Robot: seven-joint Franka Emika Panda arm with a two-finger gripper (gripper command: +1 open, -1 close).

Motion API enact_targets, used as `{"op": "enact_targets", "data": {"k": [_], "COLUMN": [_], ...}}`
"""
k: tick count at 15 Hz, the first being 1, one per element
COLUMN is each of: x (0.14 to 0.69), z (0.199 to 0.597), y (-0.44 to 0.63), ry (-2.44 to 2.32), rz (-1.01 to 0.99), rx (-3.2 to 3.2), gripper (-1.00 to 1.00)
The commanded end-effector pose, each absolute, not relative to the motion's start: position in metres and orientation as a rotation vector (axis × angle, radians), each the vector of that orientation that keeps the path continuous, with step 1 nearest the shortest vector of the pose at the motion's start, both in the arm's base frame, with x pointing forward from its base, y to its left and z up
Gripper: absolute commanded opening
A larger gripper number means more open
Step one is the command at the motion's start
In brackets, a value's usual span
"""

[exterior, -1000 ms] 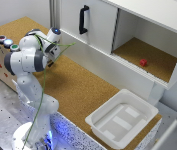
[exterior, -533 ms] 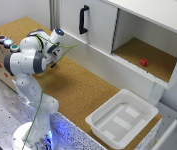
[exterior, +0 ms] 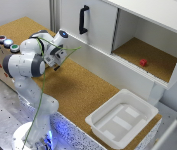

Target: Grasp the drawer handle and open it

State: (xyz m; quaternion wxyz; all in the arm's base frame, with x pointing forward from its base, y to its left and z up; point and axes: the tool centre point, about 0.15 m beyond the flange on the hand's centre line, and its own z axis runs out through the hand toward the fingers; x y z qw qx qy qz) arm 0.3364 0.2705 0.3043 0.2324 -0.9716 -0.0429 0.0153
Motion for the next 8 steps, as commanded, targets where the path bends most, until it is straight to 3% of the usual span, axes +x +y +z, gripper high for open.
{"op": "enact_targets", "data": {"k": [1, 8], "x": [0.327, 0.322], "z": [0.264, 0.263], "y": [0.227, 0.193], "ry": [-0.097, -0.064], "rz": [0.015, 0.047], "rx": [-2.646, -2.688], "gripper": [-1.0, -1.0]}}
